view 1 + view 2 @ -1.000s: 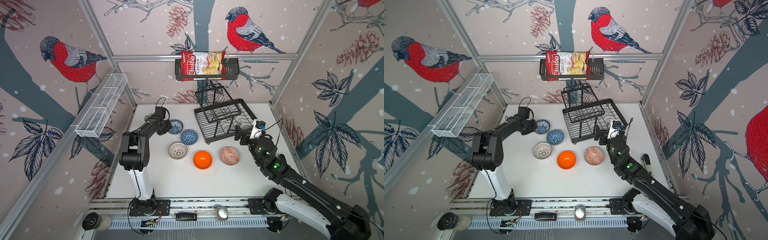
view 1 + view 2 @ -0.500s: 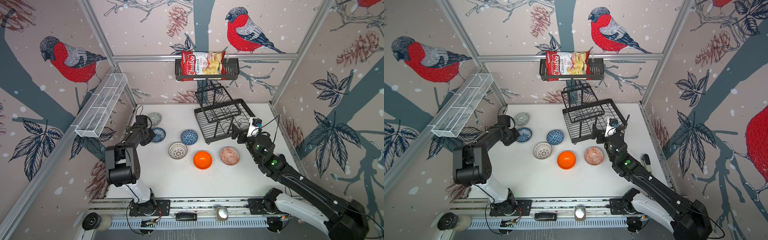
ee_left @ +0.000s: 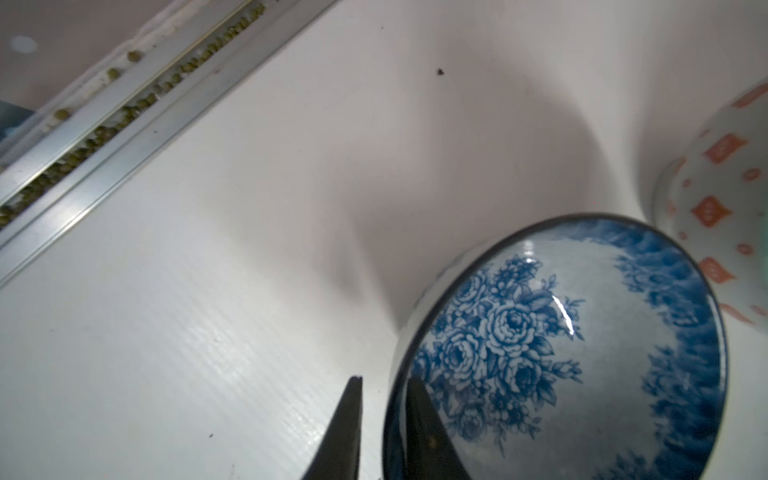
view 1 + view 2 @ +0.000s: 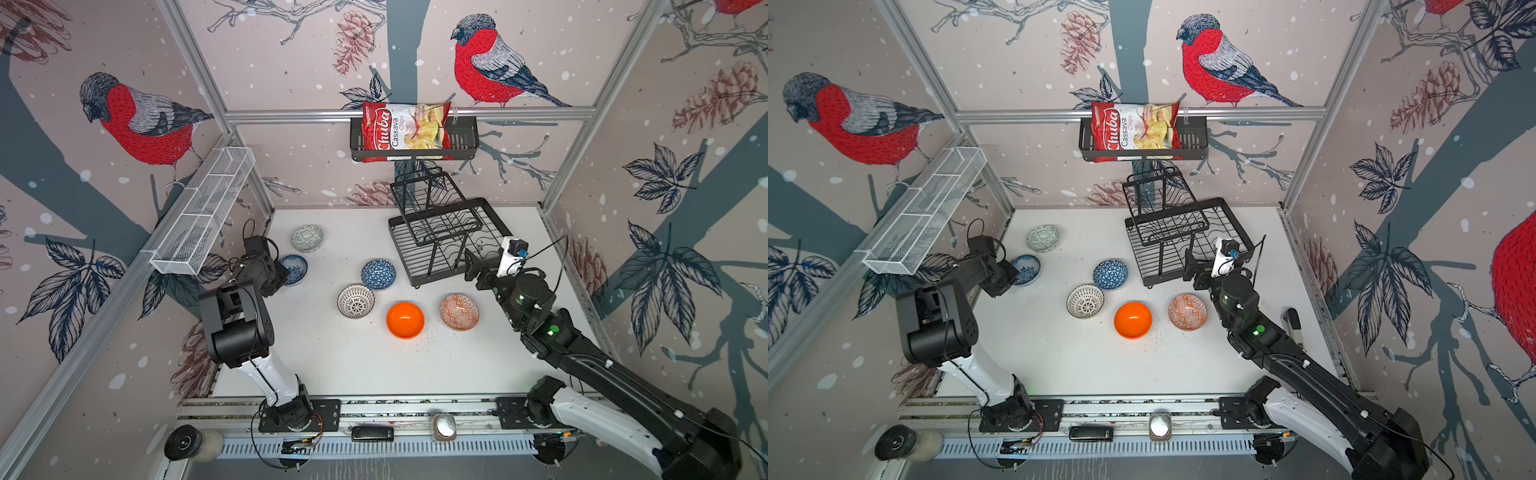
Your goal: Load the bowls into the dish rack
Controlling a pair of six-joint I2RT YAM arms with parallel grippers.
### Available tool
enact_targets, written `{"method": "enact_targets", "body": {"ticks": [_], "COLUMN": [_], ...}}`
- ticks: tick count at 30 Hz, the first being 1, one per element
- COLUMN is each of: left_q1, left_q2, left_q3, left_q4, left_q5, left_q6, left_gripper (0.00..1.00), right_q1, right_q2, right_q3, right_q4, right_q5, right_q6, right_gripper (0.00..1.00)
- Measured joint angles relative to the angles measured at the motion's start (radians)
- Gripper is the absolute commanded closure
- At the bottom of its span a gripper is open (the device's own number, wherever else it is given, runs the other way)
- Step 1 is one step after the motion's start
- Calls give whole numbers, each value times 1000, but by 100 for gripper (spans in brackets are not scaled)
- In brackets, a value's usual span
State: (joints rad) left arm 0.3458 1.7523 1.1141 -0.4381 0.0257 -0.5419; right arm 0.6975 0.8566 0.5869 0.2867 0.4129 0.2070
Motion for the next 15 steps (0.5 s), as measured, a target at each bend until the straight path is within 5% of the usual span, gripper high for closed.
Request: {"method": "enact_targets", "body": {"ticks": [2,5,15], "left_q1": [0,2,-62], "left_q2": [-6,-32,-227], "left_q3": [-2,-8,-54], "left_q4": [-4,-12,-10], "left_q5": [-2,-2,53], "left_q6": [2,3,55], "left_gripper": [17,4,3], "right_q1": [0,0,0], "right_q2": [4,12,29], "right_q3": [0,3,4], "right_q4": [2,2,3], "right_q5": [0,0,0], "right_q6": [0,0,0], "right_gripper": [0,1,1]}}
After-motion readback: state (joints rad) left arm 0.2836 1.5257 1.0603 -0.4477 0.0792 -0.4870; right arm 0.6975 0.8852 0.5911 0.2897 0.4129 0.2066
